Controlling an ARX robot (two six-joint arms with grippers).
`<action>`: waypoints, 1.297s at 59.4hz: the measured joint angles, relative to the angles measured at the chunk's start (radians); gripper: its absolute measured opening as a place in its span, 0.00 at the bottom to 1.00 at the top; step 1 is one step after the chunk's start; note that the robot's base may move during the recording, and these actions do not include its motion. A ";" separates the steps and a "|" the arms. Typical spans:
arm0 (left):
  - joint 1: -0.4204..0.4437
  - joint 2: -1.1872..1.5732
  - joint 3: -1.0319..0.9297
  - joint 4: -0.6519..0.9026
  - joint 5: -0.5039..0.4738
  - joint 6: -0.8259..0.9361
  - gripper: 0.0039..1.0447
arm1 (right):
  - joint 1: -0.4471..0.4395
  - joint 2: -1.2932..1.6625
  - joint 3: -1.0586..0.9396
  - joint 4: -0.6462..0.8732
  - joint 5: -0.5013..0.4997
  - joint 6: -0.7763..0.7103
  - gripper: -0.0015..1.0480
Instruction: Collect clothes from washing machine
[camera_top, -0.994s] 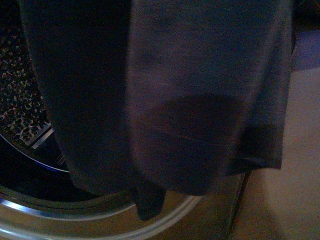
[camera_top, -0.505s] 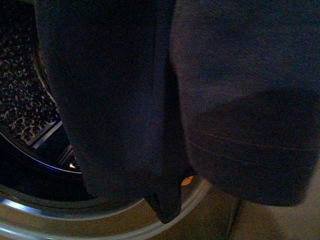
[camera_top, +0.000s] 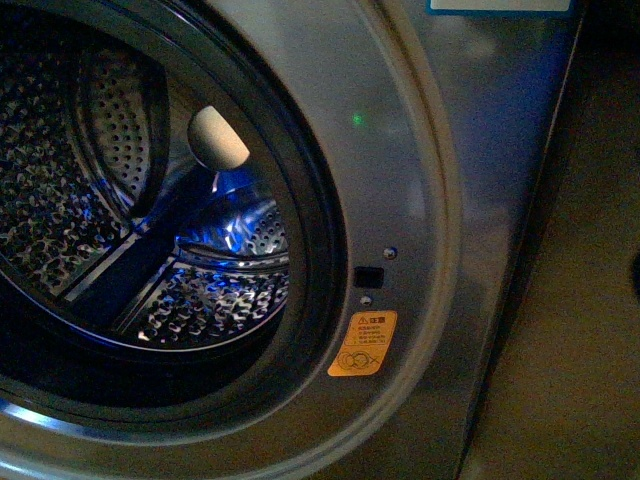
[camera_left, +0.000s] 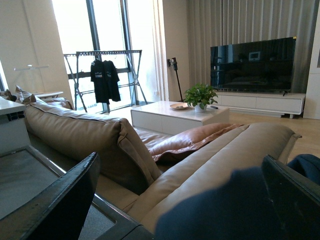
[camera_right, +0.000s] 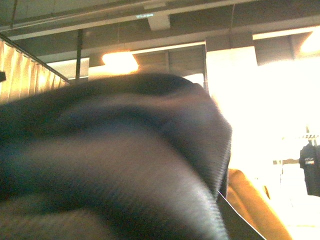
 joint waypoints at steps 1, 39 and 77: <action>0.000 0.000 0.000 0.000 0.000 0.000 0.94 | -0.039 -0.009 0.004 -0.008 -0.025 0.021 0.06; 0.000 0.000 0.000 0.000 0.000 0.000 0.94 | -1.243 0.433 0.275 -0.354 -0.771 0.412 0.05; 0.000 0.000 0.000 0.000 0.001 0.000 0.94 | -1.234 0.772 0.008 -0.866 -0.797 0.000 0.81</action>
